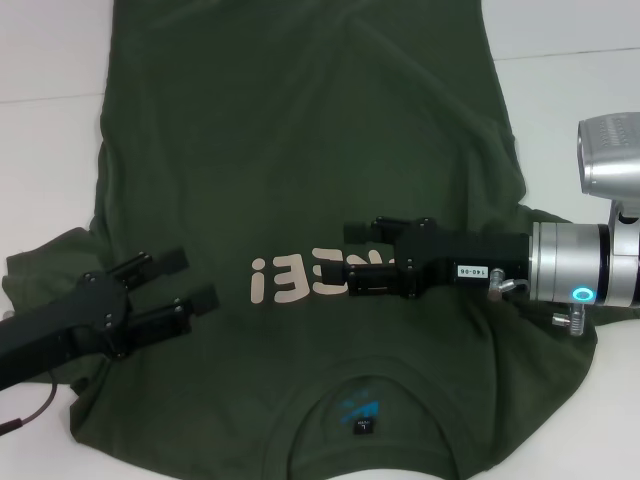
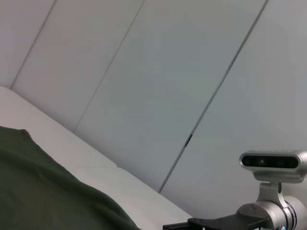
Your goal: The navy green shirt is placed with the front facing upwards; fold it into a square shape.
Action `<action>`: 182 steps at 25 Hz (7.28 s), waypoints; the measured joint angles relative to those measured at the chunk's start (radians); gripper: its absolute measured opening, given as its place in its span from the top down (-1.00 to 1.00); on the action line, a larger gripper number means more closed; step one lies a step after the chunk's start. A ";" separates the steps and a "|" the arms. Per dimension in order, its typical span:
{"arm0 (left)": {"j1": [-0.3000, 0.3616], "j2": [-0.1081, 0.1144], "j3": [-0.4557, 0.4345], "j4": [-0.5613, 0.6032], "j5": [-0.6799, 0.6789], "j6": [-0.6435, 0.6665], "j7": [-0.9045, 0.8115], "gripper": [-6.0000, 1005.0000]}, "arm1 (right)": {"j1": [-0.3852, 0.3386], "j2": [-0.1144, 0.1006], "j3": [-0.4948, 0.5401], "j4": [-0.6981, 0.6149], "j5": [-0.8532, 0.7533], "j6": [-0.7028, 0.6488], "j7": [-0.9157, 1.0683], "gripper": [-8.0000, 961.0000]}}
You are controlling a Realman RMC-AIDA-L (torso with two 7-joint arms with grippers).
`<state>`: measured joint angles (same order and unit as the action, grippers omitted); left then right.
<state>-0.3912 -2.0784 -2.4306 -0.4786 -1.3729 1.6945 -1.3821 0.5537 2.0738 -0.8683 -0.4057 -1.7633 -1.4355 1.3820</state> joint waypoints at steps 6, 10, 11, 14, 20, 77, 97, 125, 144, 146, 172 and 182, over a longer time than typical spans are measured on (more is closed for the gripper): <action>0.000 -0.001 0.003 0.000 0.000 -0.001 0.000 -0.83 | 0.000 0.000 0.000 -0.001 0.001 0.000 0.000 -0.86; 0.000 -0.002 0.004 0.000 0.001 -0.001 0.000 -0.83 | 0.000 0.000 0.000 -0.001 0.000 0.000 0.000 -0.87; 0.000 -0.002 0.004 0.000 0.001 -0.001 0.000 -0.83 | 0.000 0.000 0.000 0.000 0.000 0.000 0.000 -0.87; 0.000 -0.003 0.004 0.000 0.002 -0.002 0.000 -0.83 | 0.000 0.000 0.000 0.001 -0.001 0.000 0.000 -0.87; 0.001 -0.003 0.004 0.000 0.004 -0.014 0.000 -0.83 | 0.000 0.000 0.000 0.002 0.001 0.001 0.000 -0.86; -0.044 0.174 -0.001 -0.087 0.327 -0.453 -0.445 -0.83 | -0.044 -0.003 0.139 -0.004 0.007 0.026 0.043 -0.86; -0.067 0.141 0.000 -0.094 0.379 -0.433 -0.437 -0.83 | -0.035 -0.003 0.143 -0.004 0.007 0.026 0.038 -0.86; -0.067 0.139 -0.008 -0.117 0.380 -0.440 -0.441 -0.76 | -0.044 0.001 0.144 -0.005 0.007 0.031 0.034 -0.86; -0.058 0.141 -0.008 -0.119 0.391 -0.468 -0.472 0.61 | -0.043 0.002 0.149 -0.005 0.007 0.030 0.034 -0.87; -0.060 0.142 -0.008 -0.123 0.390 -0.460 -0.471 0.67 | -0.043 0.002 0.151 -0.005 0.007 0.030 0.033 -0.87; -0.062 0.054 -0.047 -0.306 0.392 -0.280 -0.536 0.76 | -0.045 0.007 0.155 -0.004 0.006 0.032 0.031 -0.87; -0.068 0.008 -0.039 -0.309 0.393 -0.289 -0.548 0.76 | -0.046 0.008 0.153 0.001 0.001 0.028 0.031 -0.86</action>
<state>-0.4596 -2.0708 -2.4700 -0.7875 -0.9802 1.4058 -1.9298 0.5079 2.0815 -0.7149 -0.4050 -1.7619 -1.4072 1.4127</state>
